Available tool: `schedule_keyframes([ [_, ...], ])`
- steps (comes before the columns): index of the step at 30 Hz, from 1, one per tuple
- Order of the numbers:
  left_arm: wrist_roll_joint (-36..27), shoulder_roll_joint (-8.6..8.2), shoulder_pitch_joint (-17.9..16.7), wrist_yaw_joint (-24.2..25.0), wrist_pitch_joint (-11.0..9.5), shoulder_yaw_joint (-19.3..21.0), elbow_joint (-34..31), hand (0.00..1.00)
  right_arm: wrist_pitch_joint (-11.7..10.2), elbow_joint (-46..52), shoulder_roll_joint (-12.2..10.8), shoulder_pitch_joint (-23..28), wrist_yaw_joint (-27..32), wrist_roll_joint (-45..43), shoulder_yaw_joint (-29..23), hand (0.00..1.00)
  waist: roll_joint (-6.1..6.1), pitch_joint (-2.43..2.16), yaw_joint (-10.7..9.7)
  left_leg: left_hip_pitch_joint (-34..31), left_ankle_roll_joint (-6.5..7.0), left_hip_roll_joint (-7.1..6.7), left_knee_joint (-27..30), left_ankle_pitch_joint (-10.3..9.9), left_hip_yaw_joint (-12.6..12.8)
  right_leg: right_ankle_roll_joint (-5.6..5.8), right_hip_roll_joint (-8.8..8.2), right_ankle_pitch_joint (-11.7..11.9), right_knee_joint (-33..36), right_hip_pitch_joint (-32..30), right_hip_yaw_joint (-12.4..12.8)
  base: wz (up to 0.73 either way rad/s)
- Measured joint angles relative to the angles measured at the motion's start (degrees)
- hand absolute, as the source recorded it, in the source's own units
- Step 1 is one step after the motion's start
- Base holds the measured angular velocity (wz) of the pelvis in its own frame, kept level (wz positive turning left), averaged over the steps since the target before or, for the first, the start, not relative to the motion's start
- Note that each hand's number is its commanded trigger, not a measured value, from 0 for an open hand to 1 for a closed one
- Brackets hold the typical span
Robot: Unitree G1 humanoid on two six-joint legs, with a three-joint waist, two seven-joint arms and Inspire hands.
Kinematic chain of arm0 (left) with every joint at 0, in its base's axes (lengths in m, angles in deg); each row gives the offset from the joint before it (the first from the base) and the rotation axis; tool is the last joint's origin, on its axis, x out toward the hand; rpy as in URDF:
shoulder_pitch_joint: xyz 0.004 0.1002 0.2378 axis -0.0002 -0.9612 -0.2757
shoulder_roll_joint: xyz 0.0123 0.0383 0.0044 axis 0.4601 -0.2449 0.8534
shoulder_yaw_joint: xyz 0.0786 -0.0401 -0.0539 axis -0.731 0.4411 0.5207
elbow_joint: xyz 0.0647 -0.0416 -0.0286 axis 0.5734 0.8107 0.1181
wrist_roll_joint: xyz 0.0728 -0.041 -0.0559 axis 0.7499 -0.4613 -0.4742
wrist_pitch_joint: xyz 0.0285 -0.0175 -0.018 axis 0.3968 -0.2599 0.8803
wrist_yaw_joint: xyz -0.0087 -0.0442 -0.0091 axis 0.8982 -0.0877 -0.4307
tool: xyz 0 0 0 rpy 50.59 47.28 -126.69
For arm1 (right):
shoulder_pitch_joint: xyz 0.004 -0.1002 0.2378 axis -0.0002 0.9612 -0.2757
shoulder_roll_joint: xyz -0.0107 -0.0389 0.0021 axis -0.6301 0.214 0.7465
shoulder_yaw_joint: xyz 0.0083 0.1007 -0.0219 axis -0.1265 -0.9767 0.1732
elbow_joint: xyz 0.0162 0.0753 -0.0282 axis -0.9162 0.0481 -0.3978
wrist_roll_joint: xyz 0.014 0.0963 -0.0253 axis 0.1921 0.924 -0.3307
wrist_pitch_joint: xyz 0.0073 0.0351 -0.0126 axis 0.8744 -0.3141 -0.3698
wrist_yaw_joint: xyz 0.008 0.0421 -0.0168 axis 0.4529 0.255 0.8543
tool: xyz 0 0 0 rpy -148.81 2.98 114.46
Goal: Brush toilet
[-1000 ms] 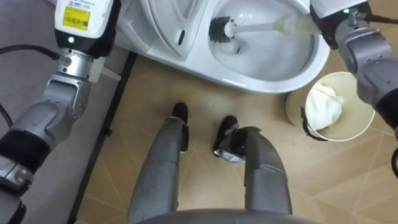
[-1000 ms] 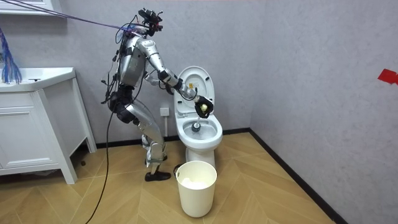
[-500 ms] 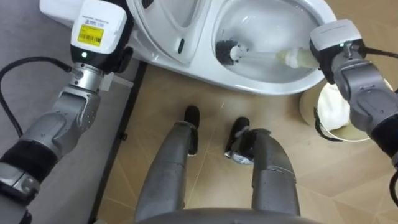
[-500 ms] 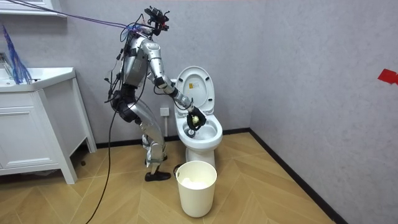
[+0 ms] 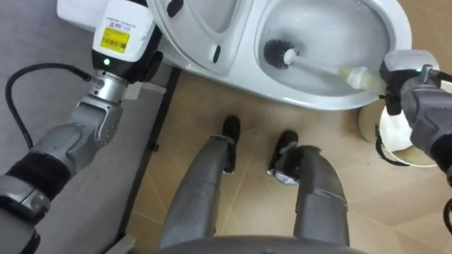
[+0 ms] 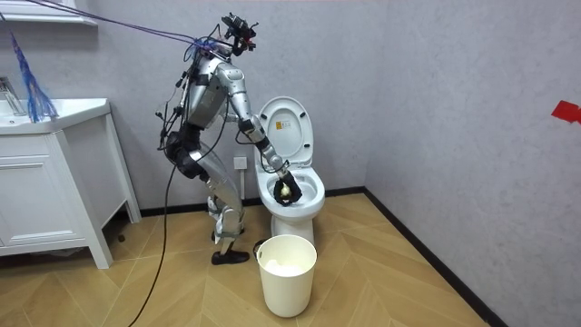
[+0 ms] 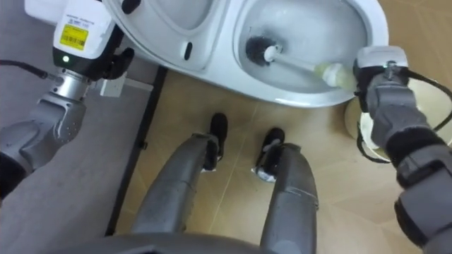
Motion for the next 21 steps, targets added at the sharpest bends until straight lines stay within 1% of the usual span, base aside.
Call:
schedule_keyframes([
  [1,-0.03,0.0,0.34,-0.32,0.03,0.0,0.0,0.0,-0.32,-0.96,-0.27,-0.79,0.29,1.05,-0.03,1.0,-0.2,0.13,0.02,-0.33,-0.06,-0.03,0.54,0.05,-0.03,-0.09,-0.04,-0.06,0.23,-0.36,0.0,0.0],
  [2,-0.02,0.0,1.05,-1.08,0.1,0.02,0.0,0.0,-0.62,-2.32,-0.69,-2.39,0.74,2.36,-0.18,1.0,-0.73,0.45,0.16,-1.07,-0.15,-0.08,1.02,0.23,-0.05,-0.19,-0.08,-0.16,0.78,-1.18,0.16,0.0],
  [3,-0.02,0.0,1.5,-1.95,0.16,0.41,-0.03,0.0,-0.7,-2.56,-0.77,-3.84,0.85,2.95,-0.18,1.0,-1.53,0.9,0.06,-1.67,-0.21,-0.37,1.28,0.43,-0.03,-0.35,-0.37,-0.31,1.4,-2.01,0.32,0.0],
  [4,-0.02,0.0,1.75,-2.58,0.23,0.54,-0.03,0.0,-0.95,-2.85,-0.76,-4.6,1.04,2.95,-0.16,1.0,-1.9,1.14,-0.04,-1.91,-0.24,-0.4,1.41,0.5,0.04,-0.39,-0.44,-0.33,1.62,-2.33,0.39,0.0],
  [5,0.05,0.0,1.88,-3.16,0.22,0.95,-0.21,0.0,-1.65,-4.02,-0.77,-5.94,1.72,2.99,-0.18,1.0,-2.44,1.46,-0.19,-2.22,-0.22,-0.41,1.87,0.52,0.21,-0.44,-0.6,-0.47,2.13,-2.64,0.42,0.0],
  [6,0.16,0.02,1.9,-3.67,0.13,1.46,-0.27,0.0,-2.42,-4.94,-0.66,-7.11,2.33,2.99,-0.18,1.0,-3.1,1.48,-0.42,-2.38,-0.15,-0.41,2.05,0.58,0.28,-0.37,-0.64,-0.57,2.27,-2.78,0.47,0.0],
  [7,0.17,0.15,1.92,-3.9,0.11,1.62,-0.35,0.0,-2.91,-5.34,-0.61,-7.73,2.67,2.99,-0.18,1.0,-3.42,1.47,-0.62,-2.42,-0.11,-0.4,2.09,0.64,0.31,-0.36,-0.64,-0.58,2.27,-2.81,0.48,0.0],
  [8,0.16,0.59,1.94,-4.22,0.12,1.63,-0.48,0.0,-4.03,-6.5,-0.62,-9.12,3.52,3.1,-0.18,1.0,-4.13,1.42,-1.21,-2.44,-0.07,-0.41,2.13,0.75,0.33,-0.31,-0.66,-0.54,2.3,-2.81,0.49,0.0],
  [9,0.16,1.06,1.98,-4.41,0.12,1.63,-0.52,0.0,-4.68,-7.04,-0.55,-10.06,4.34,3.2,-0.18,1.0,-4.9,1.32,-1.72,-2.37,0.0,-0.49,2.09,0.89,0.36,-0.25,-0.75,-0.48,2.36,-2.81,0.53,0.0],
  [10,0.16,1.17,2.03,-4.47,0.13,1.63,-0.52,0.0,-4.85,-7.04,-0.39,-10.28,4.87,3.2,-0.18,1.0,-5.31,1.29,-1.9,-2.29,0.02,-0.57,2.04,0.94,0.4,-0.22,-0.83,-0.47,2.43,-2.8,0.56,0.0],
  [11,0.16,1.17,2.19,-4.48,0.19,1.63,-0.53,0.0,-5.04,-7.04,-0.03,-10.55,5.58,3.19,-0.18,1.0,-6.07,1.22,-2.18,-2.14,0.11,-0.65,1.92,1.09,0.55,-0.15,-0.98,-0.44,2.53,-2.75,0.63,0.04],
  [12,0.16,1.18,2.4,-4.31,0.25,1.63,-0.55,0.0,-5.39,-7.04,0.25,-10.57,6.22,3.19,-0.18,1.0,-6.59,1.11,-2.48,-2.04,0.22,-0.77,1.79,1.3,0.55,0.02,-1.13,-0.44,2.54,-2.66,0.59,0.05],
  [13,0.17,1.17,2.44,-4.16,0.36,1.63,-0.55,0.0,-5.57,-7.04,0.34,-10.58,6.41,3.19,-0.18,1.0,-6.76,1.01,-2.68,-1.99,0.26,-0.88,1.68,1.39,0.55,0.14,-1.27,-0.46,2.56,-2.66,0.58,0.07],
  [14,0.17,1.16,2.45,-3.72,0.69,1.63,-0.71,0.0,-5.77,-7.05,0.43,-10.66,6.7,3.19,-0.19,1.0,-6.92,0.94,-3.21,-1.86,0.4,-1.13,1.63,1.5,0.55,0.54,-1.55,-0.54,2.67,-2.58,0.6,0.06],
  [15,0.3,1.17,2.44,-3.18,1.03,1.63,-0.88,0.0,-5.93,-7.06,0.53,-10.64,7.0,3.18,-0.19,1.0,-6.94,0.93,-3.48,-1.76,0.51,-1.39,1.67,1.56,0.67,0.69,-1.89,-0.54,3.0,-2.58,0.74,0.04],
  [17,0.73,1.18,2.45,-2.21,1.31,1.78,-1.05,0.0,-5.98,-7.07,0.53,-10.64,7.01,3.13,-0.19,1.0,-6.93,0.93,-3.56,-1.67,0.65,-1.5,1.63,1.6,0.89,1.04,-2.03,-0.37,3.12,-2.58,0.93,-0.02],
  [20,1.58,1.17,2.4,-0.44,1.3,2.67,-1.22,0.0,-6.04,-7.1,0.53,-10.63,7.01,2.57,-0.19,1.0,-6.87,0.9,-3.33,-1.53,0.78,-1.57,1.42,1.48,0.86,1.12,-1.99,0.01,3.1,-2.38,0.96,-0.01],
  [21,1.85,1.15,2.38,0.65,1.3,3.09,-1.36,0.0,-5.93,-7.12,0.47,-10.44,7.0,1.93,-0.19,1.0,-6.81,0.9,-3.01,-1.3,0.72,-1.5,1.55,1.39,0.8,0.85,-1.87,0.22,3.05,-2.09,0.94,0.0],
])
